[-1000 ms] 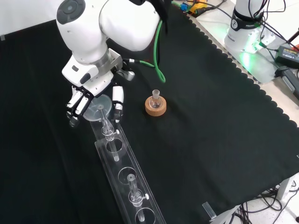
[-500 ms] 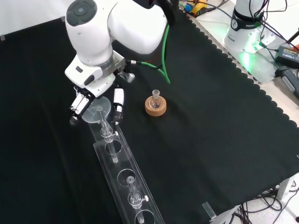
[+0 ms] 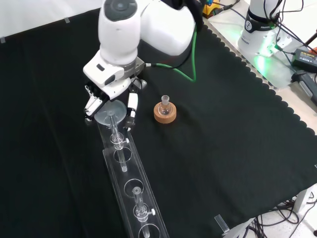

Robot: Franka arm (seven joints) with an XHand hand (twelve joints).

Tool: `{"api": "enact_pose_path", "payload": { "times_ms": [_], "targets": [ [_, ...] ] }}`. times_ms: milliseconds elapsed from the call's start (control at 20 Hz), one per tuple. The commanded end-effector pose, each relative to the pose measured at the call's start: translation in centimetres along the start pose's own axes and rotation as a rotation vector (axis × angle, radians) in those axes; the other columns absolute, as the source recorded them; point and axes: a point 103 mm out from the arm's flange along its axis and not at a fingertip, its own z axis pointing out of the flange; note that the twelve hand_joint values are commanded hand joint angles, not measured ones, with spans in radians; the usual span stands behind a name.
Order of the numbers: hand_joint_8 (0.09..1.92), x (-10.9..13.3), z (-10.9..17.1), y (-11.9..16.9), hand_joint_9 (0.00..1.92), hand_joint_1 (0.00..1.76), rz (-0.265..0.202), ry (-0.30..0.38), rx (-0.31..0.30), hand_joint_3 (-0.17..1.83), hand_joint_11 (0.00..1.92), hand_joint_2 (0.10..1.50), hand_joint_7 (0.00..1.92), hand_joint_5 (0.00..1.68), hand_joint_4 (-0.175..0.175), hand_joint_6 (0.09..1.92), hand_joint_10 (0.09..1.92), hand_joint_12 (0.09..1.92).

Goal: Pick up the funnel from the transparent funnel stand.

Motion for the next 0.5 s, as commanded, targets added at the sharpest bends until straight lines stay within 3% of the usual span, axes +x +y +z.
{"api": "enact_pose_path", "payload": {
  "times_ms": [50, 350, 500],
  "targets": [
    [1.18, -0.2, -3.5, -0.1, 1.84, 1.14, 0.026, -0.066, -0.23, 0.17, 1.92, 0.92, 1.39, 1.18, -0.071, 0.68, 0.96, 1.23],
    [1.04, -0.6, -7.4, -0.1, 1.91, 1.2, 0.045, -0.049, -0.345, 0.33, 1.92, 0.81, 1.55, 1.31, -0.159, 0.49, 0.89, 1.27],
    [0.98, -1.2, -10.1, -0.5, 1.92, 1.21, 0.062, -0.03, -0.421, 0.47, 1.92, 0.73, 1.63, 1.35, -0.174, 0.46, 0.92, 1.28]
  ]
}}
